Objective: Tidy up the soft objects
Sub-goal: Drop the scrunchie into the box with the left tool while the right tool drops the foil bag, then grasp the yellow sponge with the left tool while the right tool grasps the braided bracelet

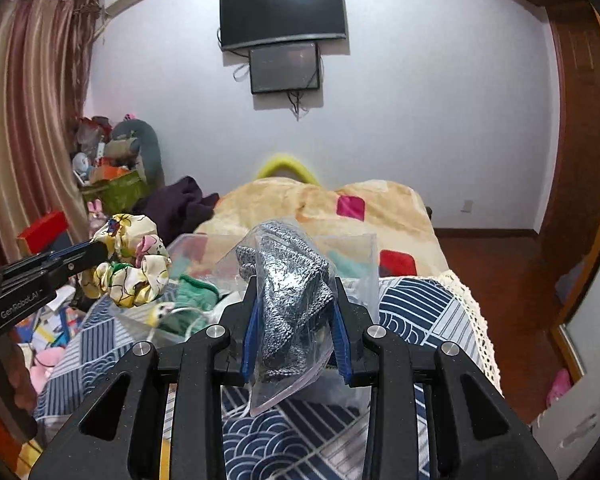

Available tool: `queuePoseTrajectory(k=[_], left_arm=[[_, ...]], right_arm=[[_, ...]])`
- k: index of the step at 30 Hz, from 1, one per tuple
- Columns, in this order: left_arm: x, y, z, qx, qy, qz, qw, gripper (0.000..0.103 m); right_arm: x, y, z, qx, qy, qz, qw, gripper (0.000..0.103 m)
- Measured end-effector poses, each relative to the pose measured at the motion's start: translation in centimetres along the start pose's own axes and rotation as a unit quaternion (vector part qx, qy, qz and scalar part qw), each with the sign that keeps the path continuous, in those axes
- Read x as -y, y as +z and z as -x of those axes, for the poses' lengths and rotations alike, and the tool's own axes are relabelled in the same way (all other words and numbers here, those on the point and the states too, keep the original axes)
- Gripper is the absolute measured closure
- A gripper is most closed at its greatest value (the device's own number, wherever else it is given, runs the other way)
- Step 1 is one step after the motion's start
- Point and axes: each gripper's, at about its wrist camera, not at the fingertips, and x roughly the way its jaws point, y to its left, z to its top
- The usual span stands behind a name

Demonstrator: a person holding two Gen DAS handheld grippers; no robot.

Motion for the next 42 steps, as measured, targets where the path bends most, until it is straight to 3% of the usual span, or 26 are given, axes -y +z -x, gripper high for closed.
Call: queuePoseTrajectory(k=[11,14,18,21,24,29,31,32,34,42], left_arm=[[-0.3,-2.1,-4.7,-0.070,0.007,0.003,0.9975,0.091],[-0.5,-2.4,-4.6,-0.077,0.000,0.008,0.9970,0.090],[-0.2,-2.6,-4.0,-0.079,-0.003,0.002,0.9969,0.083],[0.1,-2.7,-2.9,-0.075,-0.007,-0.003,0.9971,0.072],[0.6,-2.6,-1.5,-0.065,-0.012,-0.005,0.9978,0.053],[1.8,-2.2,1.2,-0.039,-0.005,-0.027,0.9988,0.032],[2.4,-2.3,2.3,-0.031,0.004,-0.039,0.9988,0.018],[2.6,-2.4,2.8,-0.027,0.007,-0.042,0.9987,0.010],[3.1,-2.8,3.7,-0.021,0.007,-0.046,0.9987,0.003],[5.0,-6.5,3.1,-0.086,-0.022,-0.056,0.9944,0.002]], right_arm=[[-0.2,-1.0,-2.4,-0.040,-0.008,0.013,0.999,0.072],[-0.2,-1.1,-2.3,-0.044,-0.015,0.020,0.999,0.063],[0.1,-1.1,-1.8,-0.044,-0.014,0.018,0.999,0.045],[0.1,-1.0,-1.2,-0.037,-0.019,0.024,0.999,0.032],[0.0,-0.8,-0.2,-0.028,-0.026,0.029,0.999,0.020],[-0.2,-0.3,1.7,-0.007,-0.027,0.033,0.999,0.012],[-0.2,-0.2,2.2,0.004,-0.030,0.032,0.999,0.001],[-0.3,-0.2,2.9,0.013,-0.030,0.033,0.999,0.000],[-0.6,-0.3,3.6,0.022,-0.028,0.039,0.999,0.000],[-1.5,-2.7,4.2,-0.003,-0.013,0.060,0.998,0.000]])
